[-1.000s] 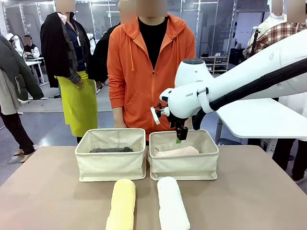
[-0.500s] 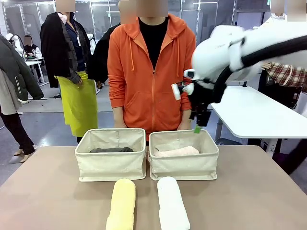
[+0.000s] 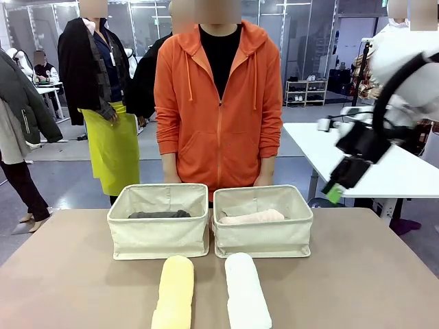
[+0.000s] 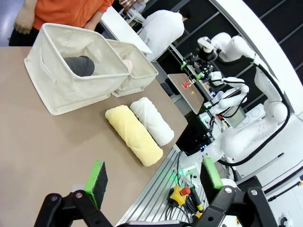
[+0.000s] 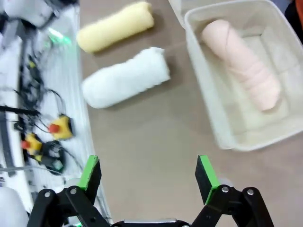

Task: Divide the towels into two baskets.
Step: Pick up one hotel-folded towel from the bottom of the table and place it in the Fabric basket indicated by the person.

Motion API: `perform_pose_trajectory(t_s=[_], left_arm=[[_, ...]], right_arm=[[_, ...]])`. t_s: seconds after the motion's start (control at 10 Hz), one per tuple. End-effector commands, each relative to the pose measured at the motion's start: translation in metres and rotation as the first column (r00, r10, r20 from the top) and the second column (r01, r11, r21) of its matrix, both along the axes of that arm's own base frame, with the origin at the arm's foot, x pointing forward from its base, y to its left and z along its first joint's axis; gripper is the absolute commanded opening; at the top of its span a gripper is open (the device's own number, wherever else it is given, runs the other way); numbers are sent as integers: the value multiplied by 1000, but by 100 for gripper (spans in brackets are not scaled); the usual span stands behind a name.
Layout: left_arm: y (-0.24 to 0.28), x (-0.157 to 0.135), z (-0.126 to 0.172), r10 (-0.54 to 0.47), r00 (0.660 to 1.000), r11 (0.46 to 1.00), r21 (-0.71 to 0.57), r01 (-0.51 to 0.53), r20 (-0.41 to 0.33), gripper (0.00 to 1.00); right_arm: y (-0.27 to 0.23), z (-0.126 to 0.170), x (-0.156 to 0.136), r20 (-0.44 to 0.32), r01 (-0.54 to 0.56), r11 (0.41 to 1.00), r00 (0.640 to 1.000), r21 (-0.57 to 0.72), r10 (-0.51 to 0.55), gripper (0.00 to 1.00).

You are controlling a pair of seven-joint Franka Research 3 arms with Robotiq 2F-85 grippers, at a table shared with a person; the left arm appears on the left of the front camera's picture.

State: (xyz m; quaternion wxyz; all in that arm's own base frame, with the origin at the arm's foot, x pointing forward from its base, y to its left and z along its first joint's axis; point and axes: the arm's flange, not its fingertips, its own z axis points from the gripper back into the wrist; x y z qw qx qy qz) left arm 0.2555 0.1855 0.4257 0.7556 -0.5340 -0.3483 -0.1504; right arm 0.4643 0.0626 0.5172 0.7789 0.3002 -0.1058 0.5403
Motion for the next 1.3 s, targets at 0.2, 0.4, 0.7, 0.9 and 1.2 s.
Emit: perform_pose_trajectory(t_s=[0.2, 0.4, 0.7, 0.9, 1.2], left_arm=[[2, -1, 3, 4, 1000, 1000, -21, -4, 22, 100], [2, -1, 3, 4, 1000, 1000, -21, -4, 22, 100], [2, -1, 3, 4, 1000, 1000, -21, -4, 22, 100], [2, -1, 3, 4, 1000, 1000, -21, -4, 22, 100], [2, -1, 3, 4, 1000, 1000, -21, -4, 22, 100]], right_arm=[[-141, -12, -46, -301, 517, 830, 841, 206, -449, 100], [-201, -40, -78, -460, 687, 699, 696, 199, -552, 100], [-254, -91, -148, -611, 849, 454, 515, 270, -601, 100], [-267, -128, -192, -675, 901, 346, 428, 262, -601, 100], [-275, -126, -177, -664, 876, 420, 462, 238, -587, 100]])
